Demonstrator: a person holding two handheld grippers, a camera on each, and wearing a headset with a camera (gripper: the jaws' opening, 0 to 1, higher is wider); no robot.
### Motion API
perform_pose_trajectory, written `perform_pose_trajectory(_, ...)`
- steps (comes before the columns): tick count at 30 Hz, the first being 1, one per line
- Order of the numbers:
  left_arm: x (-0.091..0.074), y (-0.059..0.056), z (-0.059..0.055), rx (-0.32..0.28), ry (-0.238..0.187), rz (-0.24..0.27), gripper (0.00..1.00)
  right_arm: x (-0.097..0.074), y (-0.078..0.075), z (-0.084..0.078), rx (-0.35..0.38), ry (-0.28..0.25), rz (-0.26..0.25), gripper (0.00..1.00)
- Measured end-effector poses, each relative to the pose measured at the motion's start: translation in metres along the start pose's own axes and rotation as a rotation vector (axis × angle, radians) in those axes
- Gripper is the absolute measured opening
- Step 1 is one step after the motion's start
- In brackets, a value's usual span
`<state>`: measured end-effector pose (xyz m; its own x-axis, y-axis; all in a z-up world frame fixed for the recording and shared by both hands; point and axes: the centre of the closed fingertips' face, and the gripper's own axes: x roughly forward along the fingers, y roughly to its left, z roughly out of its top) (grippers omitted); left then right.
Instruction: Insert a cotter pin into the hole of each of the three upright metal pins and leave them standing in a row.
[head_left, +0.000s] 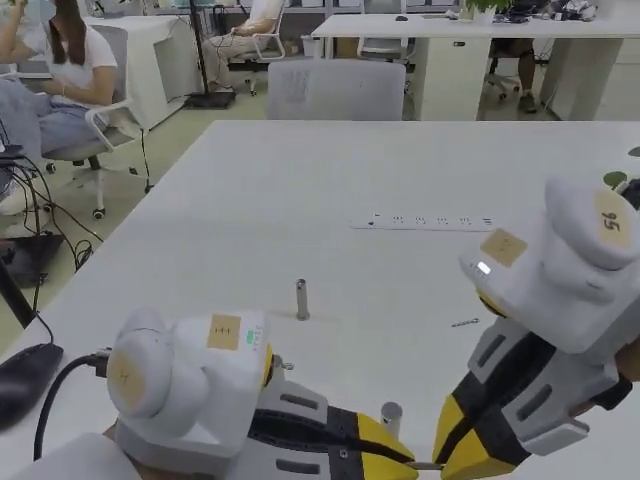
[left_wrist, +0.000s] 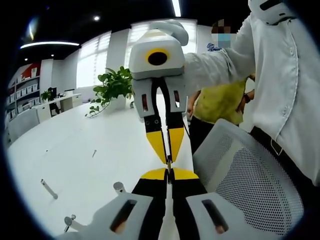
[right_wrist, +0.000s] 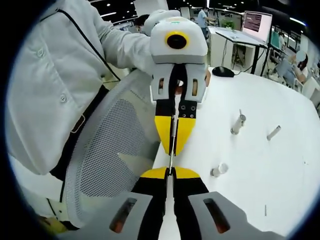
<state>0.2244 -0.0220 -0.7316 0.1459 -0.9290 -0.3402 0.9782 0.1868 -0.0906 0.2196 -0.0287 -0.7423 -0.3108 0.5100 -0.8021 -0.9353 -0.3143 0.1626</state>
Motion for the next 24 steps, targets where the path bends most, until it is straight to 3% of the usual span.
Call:
perform_pose_trajectory(7,0.003,0.006,-0.001,0.005,-0.003,0.025,0.01,-0.002,-0.005,-0.004,0.014,0.003,-0.032,0.04)
perform_pose_trajectory(13,0.000,0.018,-0.005,-0.021,-0.016,0.068,0.10,-0.003,-0.008,-0.016,0.040,0.014,-0.052,0.04)
perform_pose_trajectory(19,0.000,0.029,-0.018,-0.044,0.000,0.115,0.16,-0.007,-0.013,-0.025,0.073,0.018,-0.080,0.04)
perform_pose_trajectory(24,0.004,0.029,-0.027,-0.081,0.002,0.110,0.16,-0.008,-0.017,-0.032,0.097,0.020,-0.099,0.04)
